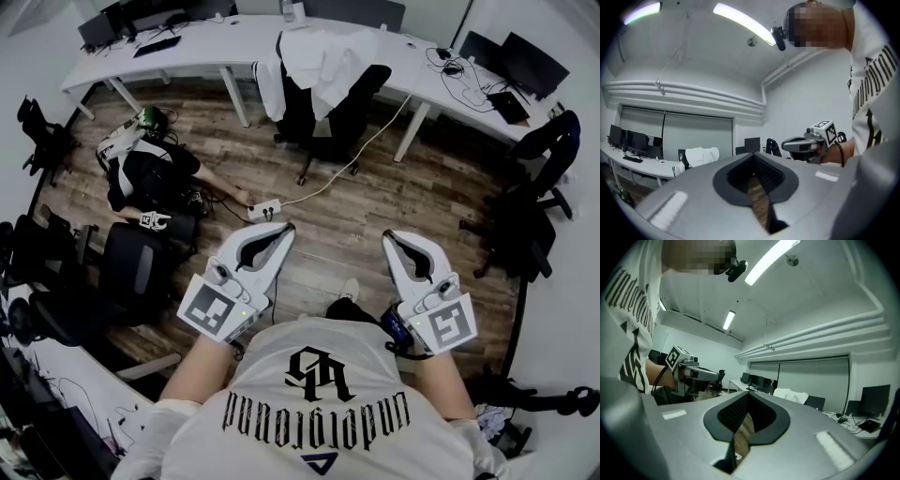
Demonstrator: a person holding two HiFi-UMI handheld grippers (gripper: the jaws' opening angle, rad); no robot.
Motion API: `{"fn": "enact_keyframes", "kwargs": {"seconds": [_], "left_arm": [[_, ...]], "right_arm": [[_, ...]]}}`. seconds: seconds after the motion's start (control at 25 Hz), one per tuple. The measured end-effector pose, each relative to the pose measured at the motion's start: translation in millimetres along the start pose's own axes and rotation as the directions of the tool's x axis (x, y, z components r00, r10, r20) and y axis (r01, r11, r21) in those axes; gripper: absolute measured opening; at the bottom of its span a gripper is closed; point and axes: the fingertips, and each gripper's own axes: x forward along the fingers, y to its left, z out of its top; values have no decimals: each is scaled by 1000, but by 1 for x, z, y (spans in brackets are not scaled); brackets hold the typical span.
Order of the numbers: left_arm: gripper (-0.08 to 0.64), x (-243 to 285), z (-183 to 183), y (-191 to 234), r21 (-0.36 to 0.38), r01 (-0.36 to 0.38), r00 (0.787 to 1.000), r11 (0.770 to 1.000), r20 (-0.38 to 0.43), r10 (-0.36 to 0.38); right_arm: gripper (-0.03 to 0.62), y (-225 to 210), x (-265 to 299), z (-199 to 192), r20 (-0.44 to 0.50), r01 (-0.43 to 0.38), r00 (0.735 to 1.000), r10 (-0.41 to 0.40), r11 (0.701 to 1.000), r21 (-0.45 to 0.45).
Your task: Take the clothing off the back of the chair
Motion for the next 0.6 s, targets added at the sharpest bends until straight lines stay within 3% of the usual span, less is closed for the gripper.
{"fn": "enact_keyframes", "kwargs": {"seconds": [0.2,0.36,0.6], "left_arm": [[49,37,-6,7,-27,14,1000,1000,-24,-14],[49,78,-8,15,-5,23,1000,1000,-18,-23],[49,148,-7,25,-16,3,1000,1000,-18,-4]], "right_arm": [[5,-36,8,-12,-14,6,1000,-6,1000,20],[5,-75,16,-22,-7,9,1000,-9,1000,19],[5,-141,25,-40,-31,-26,999,27,999,35]]}}
